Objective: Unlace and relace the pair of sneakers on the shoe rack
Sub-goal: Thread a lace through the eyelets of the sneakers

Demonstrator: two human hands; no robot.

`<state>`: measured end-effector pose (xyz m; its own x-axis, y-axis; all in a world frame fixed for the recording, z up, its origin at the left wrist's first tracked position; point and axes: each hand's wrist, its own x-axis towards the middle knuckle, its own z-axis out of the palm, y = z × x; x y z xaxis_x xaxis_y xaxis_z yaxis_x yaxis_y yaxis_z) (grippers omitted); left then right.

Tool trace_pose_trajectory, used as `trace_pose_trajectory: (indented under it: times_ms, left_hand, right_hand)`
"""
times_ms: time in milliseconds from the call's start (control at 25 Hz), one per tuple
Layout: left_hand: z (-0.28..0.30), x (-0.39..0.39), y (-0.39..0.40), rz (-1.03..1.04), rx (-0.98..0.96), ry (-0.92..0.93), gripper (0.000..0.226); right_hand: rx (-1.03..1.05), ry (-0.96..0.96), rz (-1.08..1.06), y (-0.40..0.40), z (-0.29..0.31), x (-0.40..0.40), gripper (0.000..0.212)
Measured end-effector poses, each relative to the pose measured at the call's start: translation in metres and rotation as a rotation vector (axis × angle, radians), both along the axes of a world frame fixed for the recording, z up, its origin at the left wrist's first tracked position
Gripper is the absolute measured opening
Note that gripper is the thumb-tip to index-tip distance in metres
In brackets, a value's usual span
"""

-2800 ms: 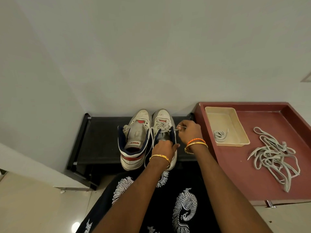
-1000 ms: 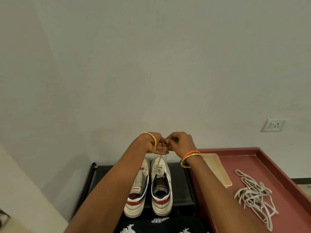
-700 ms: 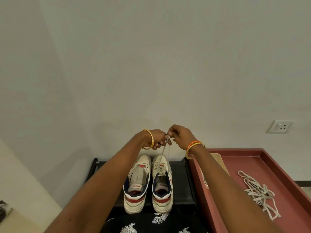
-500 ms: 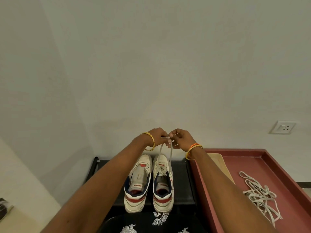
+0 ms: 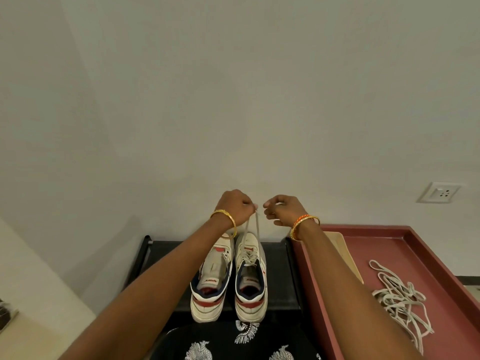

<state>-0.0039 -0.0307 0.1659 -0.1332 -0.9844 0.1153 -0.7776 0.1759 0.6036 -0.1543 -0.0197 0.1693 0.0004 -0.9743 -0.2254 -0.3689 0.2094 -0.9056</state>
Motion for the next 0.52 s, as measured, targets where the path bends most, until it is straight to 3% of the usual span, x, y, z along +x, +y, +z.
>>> trace_pose_trajectory:
  times_ms: [80, 160, 320, 440, 520]
  left_hand:
    - [0.007, 0.0, -0.003, 0.212, 0.386, 0.435, 0.02]
    - [0.01, 0.001, 0.003, 0.325, 0.591, 0.721, 0.015]
    - [0.001, 0.004, 0.014, 0.304, 0.535, 0.724, 0.026]
    - [-0.021, 0.014, 0.016, 0.356, 0.383, 0.661, 0.03]
    - [-0.046, 0.036, 0.022, 0.45, 0.402, 0.588, 0.031]
  right_hand:
    - [-0.097, 0.05, 0.091, 0.008, 0.009, 0.004, 0.011]
    - [-0.177, 0.195, 0.134, 0.009, 0.013, 0.008, 0.008]
    - [-0.262, 0.301, 0.013, 0.005, 0.003, 0.014, 0.013]
    - [-0.215, 0.261, -0.145, 0.005, -0.022, 0.004, 0.011]
    - [-0.143, 0.272, -0.285, 0.009, -0.05, -0.022, 0.01]
